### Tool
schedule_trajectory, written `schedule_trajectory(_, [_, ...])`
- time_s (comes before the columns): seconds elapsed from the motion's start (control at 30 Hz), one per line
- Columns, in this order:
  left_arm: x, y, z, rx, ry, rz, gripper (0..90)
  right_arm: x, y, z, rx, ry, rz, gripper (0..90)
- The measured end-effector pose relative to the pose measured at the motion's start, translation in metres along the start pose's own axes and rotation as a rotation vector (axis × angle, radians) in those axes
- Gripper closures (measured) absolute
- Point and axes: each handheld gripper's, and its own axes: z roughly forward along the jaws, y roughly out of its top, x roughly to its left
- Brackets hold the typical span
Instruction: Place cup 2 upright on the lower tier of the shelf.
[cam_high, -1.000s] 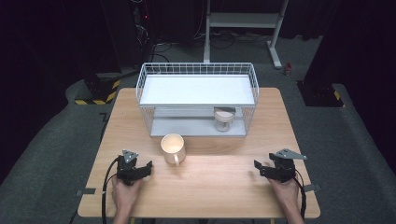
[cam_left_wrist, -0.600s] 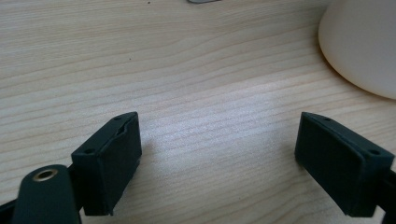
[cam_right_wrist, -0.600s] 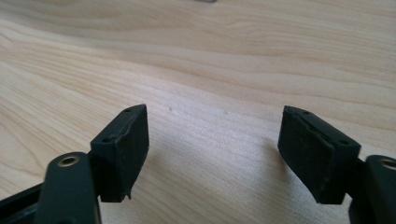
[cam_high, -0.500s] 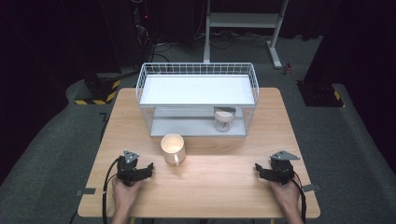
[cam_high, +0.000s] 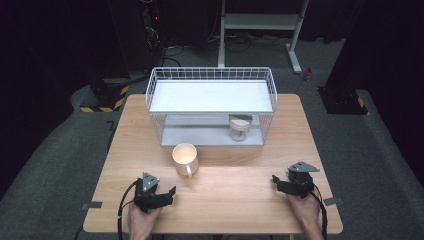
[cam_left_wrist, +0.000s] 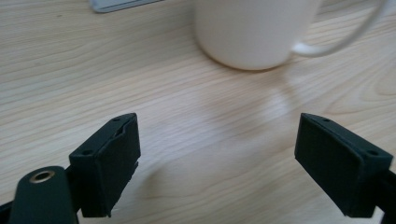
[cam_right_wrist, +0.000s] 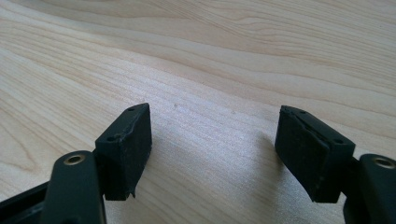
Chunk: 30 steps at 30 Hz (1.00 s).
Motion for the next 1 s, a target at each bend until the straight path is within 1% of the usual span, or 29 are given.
schedule_trajectory(0.07, [-0.007,0.003,0.001,-0.003,-0.018,0.007,15.1,0.0,0.0,0.0,0.0,-0.003,-0.002,27.5])
schedule_trajectory(0.2, [-0.02,0.01,0.003,-0.003,-0.034,0.027,14.9,0.001,0.0,0.0,0.0,-0.002,-0.009,27.7])
schedule_trajectory(0.3, [-0.027,0.016,0.004,-0.005,-0.047,0.025,14.9,0.001,0.0,0.0,0.0,-0.002,-0.009,27.6])
schedule_trajectory(0.4, [-0.034,0.023,0.004,0.002,-0.035,0.028,15.9,0.001,0.0,-0.001,0.002,0.0,-0.004,27.7])
schedule_trajectory(0.53, [-0.042,0.029,0.006,-0.009,0.005,0.036,22.7,0.001,0.0,0.0,0.002,0.001,-0.005,27.7])
schedule_trajectory(0.63, [-0.045,0.035,0.008,-0.014,0.005,0.042,27.7,0.001,0.0,0.0,0.002,0.002,-0.003,27.9])
schedule_trajectory(0.67, [-0.047,0.036,0.009,-0.015,0.004,0.038,28.8,0.001,0.0,0.0,0.002,0.003,-0.003,27.9])
schedule_trajectory(0.73, [-0.048,0.039,0.01,-0.015,-0.002,0.03,30.1,0.001,0.0,0.0,0.001,0.003,-0.004,27.9])
schedule_trajectory(0.8, [-0.05,0.042,0.012,-0.01,0.003,0.032,33.2,0.001,0.0,0.0,0.002,0.002,-0.006,27.9])
schedule_trajectory(0.83, [-0.051,0.045,0.014,-0.002,0.019,0.035,34.7,0.001,0.0,0.0,0.001,0.003,-0.005,27.9])
schedule_trajectory(0.87, [-0.051,0.045,0.014,-0.002,0.019,0.035,36.1,0.001,0.0,0.0,0.001,0.003,-0.005,27.9])
schedule_trajectory(0.93, [-0.051,0.046,0.015,0.0,0.04,0.04,36.7,0.001,0.0,0.0,0.001,0.003,-0.004,28.0])
schedule_trajectory(1.0, [-0.05,0.047,0.016,-0.003,0.044,0.033,39.6,0.0,0.0,0.0,0.0,0.004,-0.006,28.0])
